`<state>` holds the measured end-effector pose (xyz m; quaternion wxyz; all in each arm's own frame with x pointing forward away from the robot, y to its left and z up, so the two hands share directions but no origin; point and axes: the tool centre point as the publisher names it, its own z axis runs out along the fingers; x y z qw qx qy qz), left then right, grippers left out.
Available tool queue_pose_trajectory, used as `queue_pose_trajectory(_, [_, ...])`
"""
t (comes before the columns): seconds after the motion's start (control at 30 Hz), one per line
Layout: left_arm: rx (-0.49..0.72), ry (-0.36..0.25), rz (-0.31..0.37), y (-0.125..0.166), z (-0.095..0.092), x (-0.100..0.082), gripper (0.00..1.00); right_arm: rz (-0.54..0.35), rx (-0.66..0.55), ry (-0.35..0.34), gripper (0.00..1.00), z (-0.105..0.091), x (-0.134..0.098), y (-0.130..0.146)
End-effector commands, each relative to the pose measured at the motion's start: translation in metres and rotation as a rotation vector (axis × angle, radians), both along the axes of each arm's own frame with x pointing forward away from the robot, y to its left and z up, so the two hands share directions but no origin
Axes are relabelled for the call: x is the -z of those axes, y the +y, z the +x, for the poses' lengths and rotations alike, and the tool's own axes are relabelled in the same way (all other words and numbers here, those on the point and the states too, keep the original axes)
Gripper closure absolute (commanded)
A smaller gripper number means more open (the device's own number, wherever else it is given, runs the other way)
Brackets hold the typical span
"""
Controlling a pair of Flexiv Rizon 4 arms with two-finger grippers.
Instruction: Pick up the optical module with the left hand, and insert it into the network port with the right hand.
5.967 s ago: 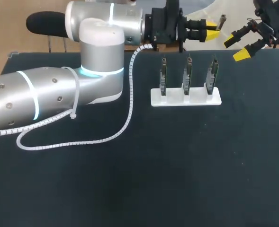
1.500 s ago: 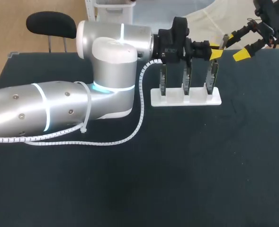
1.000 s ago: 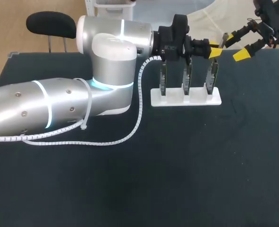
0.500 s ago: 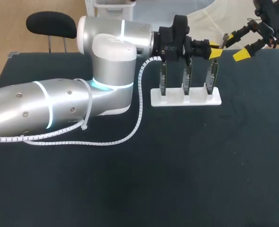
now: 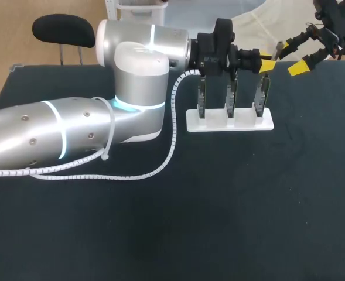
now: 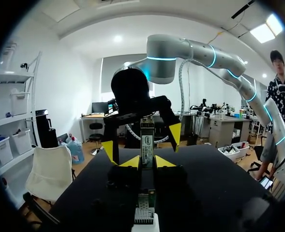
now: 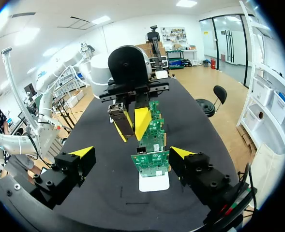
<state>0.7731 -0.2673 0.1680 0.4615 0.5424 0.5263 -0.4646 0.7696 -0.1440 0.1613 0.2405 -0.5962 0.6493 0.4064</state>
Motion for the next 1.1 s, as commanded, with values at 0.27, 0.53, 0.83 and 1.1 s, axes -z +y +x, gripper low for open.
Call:
queue_pose_trajectory(0.27, [0.009, 0.001, 0.003, -0.0023, 0.0035, 0.003, 1.0, -0.001, 0.002, -0.002, 0.0, -0.001, -0.0002, 0.0003])
queue_pose_trajectory(0.53, [0.008, 0.007, 0.015, -0.0005, 0.0016, 0.0041, 1.0, -0.001, 0.002, -0.002, 0.0, -0.001, -0.0002, 0.0003])
queue_pose_trajectory(0.83, [0.002, -0.004, 0.024, -0.0003, 0.001, 0.0019, 1.0, -0.001, 0.002, -0.002, 0.0, -0.001, -0.0002, 0.0003])
queue_pose_trajectory(1.1, [-0.001, -0.008, 0.02, 0.0, 0.0009, 0.0012, 1.0, -0.001, 0.002, -0.002, 0.0, -0.001, -0.0002, 0.0003])
